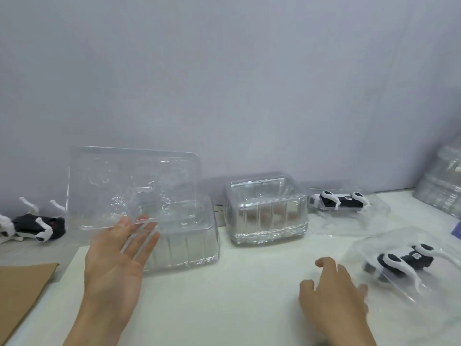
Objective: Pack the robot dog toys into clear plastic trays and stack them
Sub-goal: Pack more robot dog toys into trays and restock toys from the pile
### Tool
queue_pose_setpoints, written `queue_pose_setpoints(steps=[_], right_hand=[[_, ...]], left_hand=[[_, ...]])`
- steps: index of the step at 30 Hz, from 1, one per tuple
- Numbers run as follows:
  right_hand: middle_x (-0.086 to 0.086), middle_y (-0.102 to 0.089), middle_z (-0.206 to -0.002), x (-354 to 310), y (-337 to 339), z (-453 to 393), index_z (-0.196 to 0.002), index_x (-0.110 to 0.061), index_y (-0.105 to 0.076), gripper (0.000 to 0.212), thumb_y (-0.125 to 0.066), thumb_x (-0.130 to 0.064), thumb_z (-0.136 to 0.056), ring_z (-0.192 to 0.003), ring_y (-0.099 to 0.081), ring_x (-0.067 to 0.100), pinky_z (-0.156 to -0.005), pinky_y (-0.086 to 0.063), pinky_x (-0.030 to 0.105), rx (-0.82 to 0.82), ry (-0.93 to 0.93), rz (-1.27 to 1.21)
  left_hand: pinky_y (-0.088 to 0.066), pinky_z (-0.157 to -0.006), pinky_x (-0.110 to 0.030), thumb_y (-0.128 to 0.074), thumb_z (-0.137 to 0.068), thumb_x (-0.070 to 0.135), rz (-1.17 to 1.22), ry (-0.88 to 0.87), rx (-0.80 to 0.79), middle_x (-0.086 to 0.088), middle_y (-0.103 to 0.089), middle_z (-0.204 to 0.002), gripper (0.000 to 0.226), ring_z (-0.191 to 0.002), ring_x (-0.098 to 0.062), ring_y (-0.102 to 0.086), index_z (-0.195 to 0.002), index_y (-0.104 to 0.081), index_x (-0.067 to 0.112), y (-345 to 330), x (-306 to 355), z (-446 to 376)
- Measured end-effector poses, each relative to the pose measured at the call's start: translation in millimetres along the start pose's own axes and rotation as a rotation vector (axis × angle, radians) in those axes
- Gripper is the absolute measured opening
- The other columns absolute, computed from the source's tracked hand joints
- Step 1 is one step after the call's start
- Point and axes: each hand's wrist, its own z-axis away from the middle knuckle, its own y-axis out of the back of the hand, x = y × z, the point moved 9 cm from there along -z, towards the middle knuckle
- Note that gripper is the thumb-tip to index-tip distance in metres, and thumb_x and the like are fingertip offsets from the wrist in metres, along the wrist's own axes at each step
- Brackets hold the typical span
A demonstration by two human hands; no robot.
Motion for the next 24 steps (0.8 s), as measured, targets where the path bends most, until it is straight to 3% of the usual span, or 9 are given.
queue_pose_setpoints(steps=[2, 4, 7, 9, 13, 16, 19, 21, 24], right_hand=[[0.003, -0.011, -0.161, -2, -5, 5, -0.148, -0.030, -0.020, 0.053, -0.037, -0.029, -0.098, -0.143, -0.008, 0.045, -0.113, -0.031, 0.043, -0.030, -0.007, 0.062], [0.001, 0.008, -0.164, -15, -8, 9, -0.151, -0.032, -0.012, 0.058, -0.036, -0.029, -0.099, -0.147, -0.001, 0.042, -0.113, -0.030, 0.039, -0.016, 0.054, 0.087], [-0.005, -0.019, -0.160, -62, -4, 23, -0.147, -0.029, -0.028, 0.052, -0.045, -0.022, -0.098, -0.144, -0.025, 0.022, -0.106, -0.031, 0.029, 0.062, 0.319, -0.154], [-0.019, -0.039, -0.139, -103, 9, 40, -0.137, -0.036, -0.038, 0.050, -0.054, -0.017, -0.094, -0.130, -0.041, 0.007, -0.096, -0.033, 0.022, 0.115, 0.547, -0.414], [-0.035, -0.036, -0.136, -169, 9, 72, -0.143, -0.049, -0.027, 0.067, -0.065, -0.030, -0.091, -0.128, -0.038, -0.010, -0.104, -0.038, 0.020, -0.096, 0.799, -0.783], [-0.047, -0.038, -0.131, -182, 1, 82, -0.142, -0.062, -0.020, 0.076, -0.056, -0.068, -0.075, -0.127, -0.040, -0.015, -0.098, -0.041, 0.016, -0.271, 0.792, -1.012], [-0.037, -0.053, -0.126, -171, 3, 68, -0.137, -0.063, -0.031, 0.080, -0.056, -0.084, -0.064, -0.119, -0.055, -0.006, -0.094, -0.052, 0.026, -0.294, 0.627, -1.258], [-0.030, -0.064, -0.115, -158, 2, 52, -0.129, -0.060, -0.045, 0.060, -0.066, -0.071, -0.074, -0.109, -0.064, 0.002, -0.085, -0.058, 0.035, -0.280, 0.485, -1.338], [-0.018, -0.069, -0.103, -138, 10, 30, -0.118, -0.053, -0.053, 0.033, -0.063, -0.035, -0.093, -0.089, -0.072, 0.009, -0.068, -0.056, 0.029, -0.198, 0.378, -1.298]], left_hand=[[-0.059, -0.087, -0.038, -0.059, -0.092, 0.021, 0.004, 0.012, 0.019, -0.007, -0.073, -0.096, 0.003, -0.112, -0.032, -0.068, -0.090, -0.059, 0.019, 0, -1, 0], [-0.059, -0.087, -0.037, -0.059, -0.092, 0.020, -0.007, 0.016, 0.025, -0.007, -0.074, -0.094, 0.003, -0.109, -0.032, -0.069, -0.092, -0.059, 0.017, -1, -2, 1], [-0.059, -0.086, -0.033, -0.063, -0.088, 0.022, -0.020, 0.012, 0.033, -0.007, -0.074, -0.091, 0.011, -0.106, -0.031, -0.071, -0.094, -0.057, 0.014, -5, 0, 1], [-0.060, -0.085, -0.032, -0.066, -0.081, 0.027, -0.015, -0.007, 0.040, -0.008, -0.074, -0.089, 0.027, -0.102, -0.031, -0.072, -0.099, -0.054, 0.011, -6, 4, 2], [-0.062, -0.083, -0.035, -0.073, -0.073, 0.040, -0.067, -0.054, 0.036, -0.016, -0.071, -0.092, 0.056, -0.094, -0.032, -0.074, -0.113, -0.053, 0.007, -7, 19, 3], [-0.058, -0.083, -0.043, -0.089, -0.060, 0.054, -0.168, -0.087, -0.032, -0.020, -0.073, -0.096, 0.085, -0.092, -0.037, -0.074, -0.113, -0.055, -0.002, -15, 31, 5], [-0.061, -0.074, -0.035, -0.093, -0.038, 0.066, -0.274, -0.081, -0.179, -0.019, -0.075, -0.099, 0.096, -0.092, -0.038, -0.074, -0.100, -0.057, 0.002, -33, 33, 10], [-0.059, -0.079, -0.037, -0.093, -0.035, 0.068, -0.377, -0.020, -0.321, -0.018, -0.075, -0.106, 0.097, -0.098, -0.035, -0.073, -0.102, -0.061, 0.006, -43, 25, 15], [-0.053, -0.091, -0.030, -0.090, -0.035, 0.073, -0.799, 0.068, -0.481, 0.002, -0.075, -0.112, 0.100, -0.105, -0.017, -0.071, -0.115, -0.062, 0.019, -41, 14, 24]])
